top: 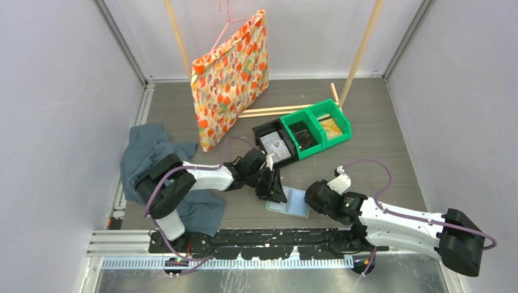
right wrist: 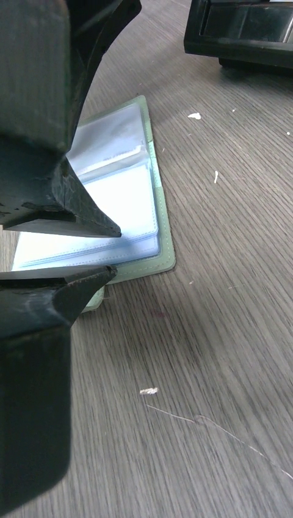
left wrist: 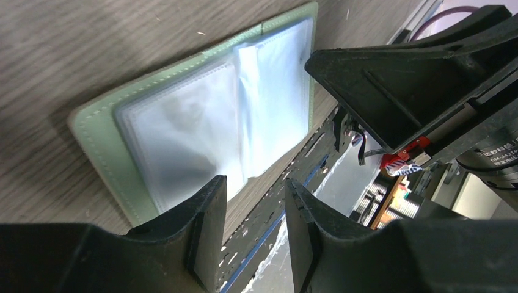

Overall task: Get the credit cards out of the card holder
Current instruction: Remove the credit card from the card holder.

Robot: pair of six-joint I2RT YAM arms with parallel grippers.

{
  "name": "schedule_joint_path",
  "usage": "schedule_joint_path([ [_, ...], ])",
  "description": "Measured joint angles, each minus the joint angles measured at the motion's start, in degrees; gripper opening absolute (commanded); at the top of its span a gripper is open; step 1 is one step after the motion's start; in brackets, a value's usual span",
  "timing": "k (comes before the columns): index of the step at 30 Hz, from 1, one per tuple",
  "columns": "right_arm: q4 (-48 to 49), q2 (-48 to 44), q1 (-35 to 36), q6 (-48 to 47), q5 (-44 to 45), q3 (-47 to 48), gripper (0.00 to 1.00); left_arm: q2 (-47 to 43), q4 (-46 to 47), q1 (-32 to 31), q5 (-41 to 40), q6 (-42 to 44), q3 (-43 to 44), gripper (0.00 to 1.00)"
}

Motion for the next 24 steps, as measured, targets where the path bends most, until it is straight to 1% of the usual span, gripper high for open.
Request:
schedule_joint_path([
  [6, 0.00, 0.00, 0.00, -0.09, 0.00, 0.00, 0.28, 0.33, 1.51, -0.76, 1.27, -0.92, 0.37, 0.40],
  [9, -0.02, -0.02, 0.00, -0.09, 0.00, 0.00, 0.28, 0.02, 1.22, -0.76, 0.68, -0.87, 0.59, 0.41],
  [15, -0.11, -0.50, 0.00, -0.09, -0.04, -0.13, 0.28, -4.13, -6.80, -0.74, -5.31, 2.16, 1.77, 0.43],
  [19, -0.13, -0.50, 0.00, -0.09, -0.04, -0.15, 0.28, -5.09, -8.98, -0.50, -7.74, 2.89, 2.19, 0.44],
  [24, -0.17, -0.52, 0.00, -0.09, -0.04, -0.15, 0.28, -4.55, -10.60, -0.37, -8.70, 3.23, 2.19, 0.44],
])
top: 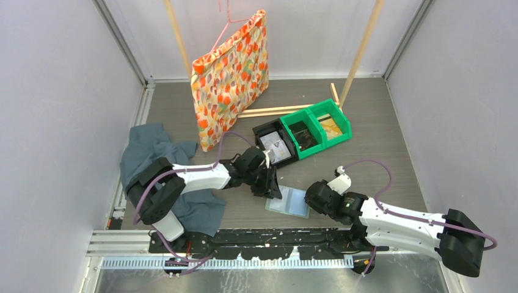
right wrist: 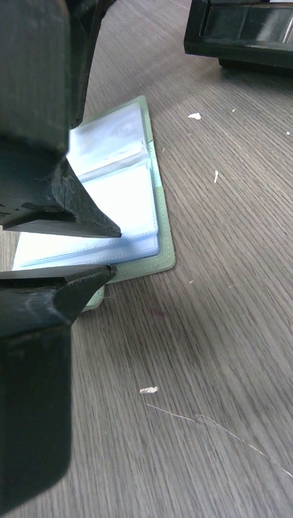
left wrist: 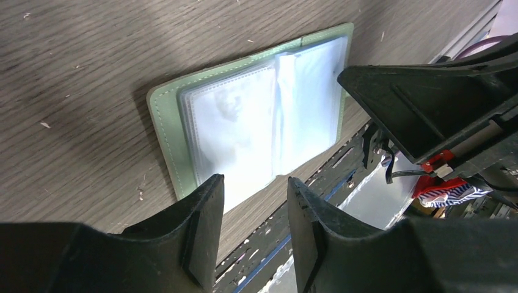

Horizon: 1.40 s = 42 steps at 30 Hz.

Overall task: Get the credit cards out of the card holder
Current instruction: Remove the credit card from the card holder.

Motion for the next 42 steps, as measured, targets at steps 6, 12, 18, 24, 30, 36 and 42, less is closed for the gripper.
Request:
schedule_joint_path([
  [6, 0.00, 0.00, 0.00, -0.02, 0.00, 0.00, 0.28, 1.07, 1.38, 0.02, 0.59, -0.61, -0.79, 0.44],
  [12, -0.02, 0.02, 0.00, -0.02, 0.02, 0.02, 0.28, 2.03, 5.77, 0.04, 3.98, -1.84, -1.49, 0.43],
  [18, -0.02, 0.09, 0.00, -0.02, 0.02, 0.04, 0.28, 2.93, 11.10, -0.31, 7.82, -3.23, -1.49, 0.43],
  [24, -0.15, 0.28, 0.00, -0.02, 0.02, 0.15, 0.27, 3.63, 13.81, -0.48, 9.68, -4.35, -1.49, 0.43],
  [30, -0.20, 0.28, 0.00, -0.02, 0.02, 0.20, 0.27, 2.21, 10.34, -0.55, 7.41, -2.45, -1.46, 0.43],
  [36, -0.22, 0.28, 0.00, -0.02, 0.02, 0.20, 0.27, 1.66, 7.85, -0.55, 5.29, -1.18, -1.46, 0.43],
  [42, -0.26, 0.11, 0.00, -0.02, 0.00, 0.20, 0.27, 1.77, 6.25, -0.55, 3.50, -1.03, -1.46, 0.43],
])
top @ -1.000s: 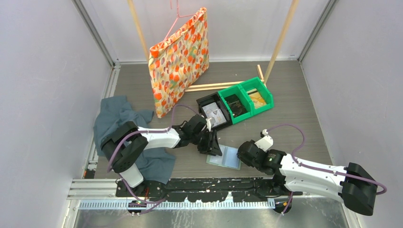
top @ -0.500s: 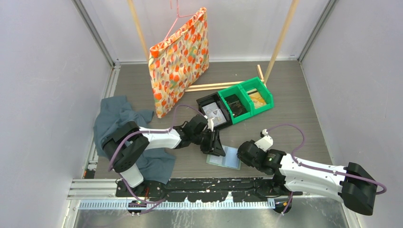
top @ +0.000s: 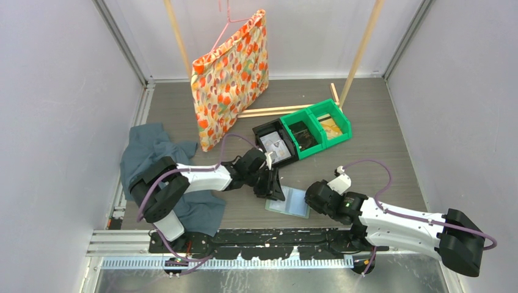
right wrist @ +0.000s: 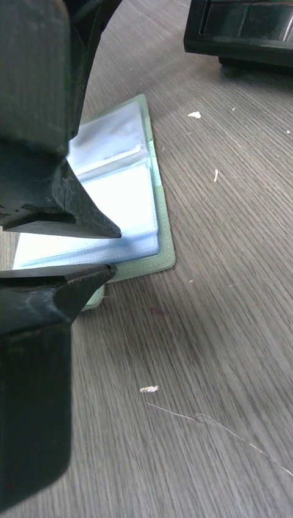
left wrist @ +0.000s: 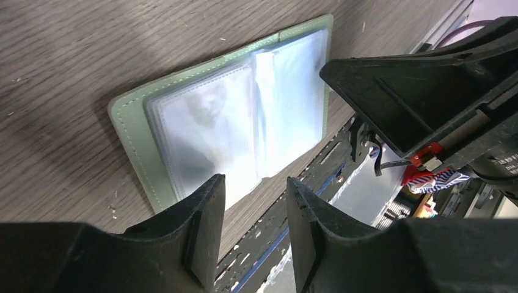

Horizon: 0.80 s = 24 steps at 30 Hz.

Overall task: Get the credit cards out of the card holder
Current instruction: Remove the credit card from the card holder.

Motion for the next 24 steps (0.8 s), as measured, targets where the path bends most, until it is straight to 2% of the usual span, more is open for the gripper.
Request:
schedule_joint_path([
  [24, 0.04, 0.20, 0.00, -0.44, 0.00, 0.07, 0.27, 4.31, 3.08, -1.84, 2.21, -1.49, 1.44, 0.42],
])
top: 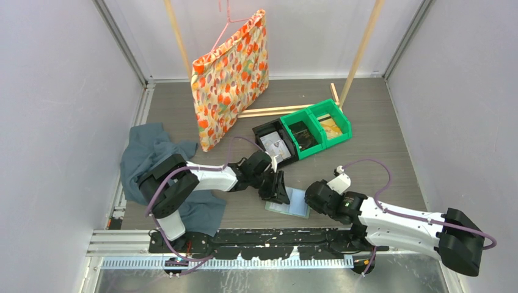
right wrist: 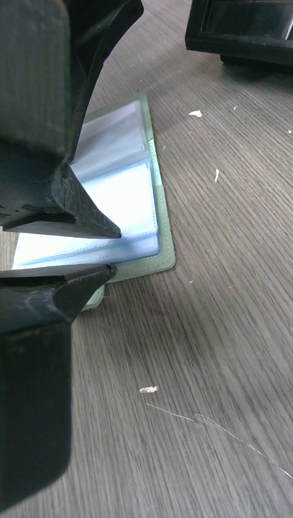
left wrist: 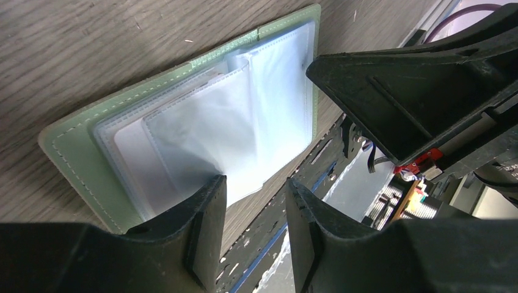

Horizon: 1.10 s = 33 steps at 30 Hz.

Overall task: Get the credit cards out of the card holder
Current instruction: Remove the credit card from the card holder.

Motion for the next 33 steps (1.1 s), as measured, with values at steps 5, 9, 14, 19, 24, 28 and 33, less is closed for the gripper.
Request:
schedule_joint_path([
  [5, -0.31, 1.01, 0.00, -0.31, 0.00, 0.74, 0.27, 0.09, 0.11, -0.26, 0.00, -0.24, 0.00, 0.42],
  [9, -0.39, 0.98, 0.00, -0.44, 0.00, 0.87, 0.27, 0.09, 0.09, -0.26, 0.00, -0.24, 0.00, 0.42],
  [14, -0.42, 0.98, 0.00, -0.44, 0.00, 0.90, 0.27, 0.04, -0.07, -0.26, -0.07, -0.20, 0.00, 0.42],
  [19, -0.44, 0.98, 0.00, -0.44, 0.00, 0.90, 0.27, -0.28, -0.70, -0.26, -0.22, -0.07, 0.00, 0.41],
  [24, -0.44, 0.98, 0.00, -0.44, 0.00, 0.90, 0.27, -0.76, -1.60, -0.26, -0.92, 0.37, 0.00, 0.41],
  [28, -0.42, 0.98, 0.00, -0.46, 0.00, 0.90, 0.27, -1.33, -2.58, -0.26, -1.51, 1.05, 0.00, 0.41],
  [33, -0.42, 0.98, 0.00, -0.48, -0.02, 0.90, 0.27, -1.36, -2.80, -0.26, -1.62, 1.20, 0.00, 0.41],
])
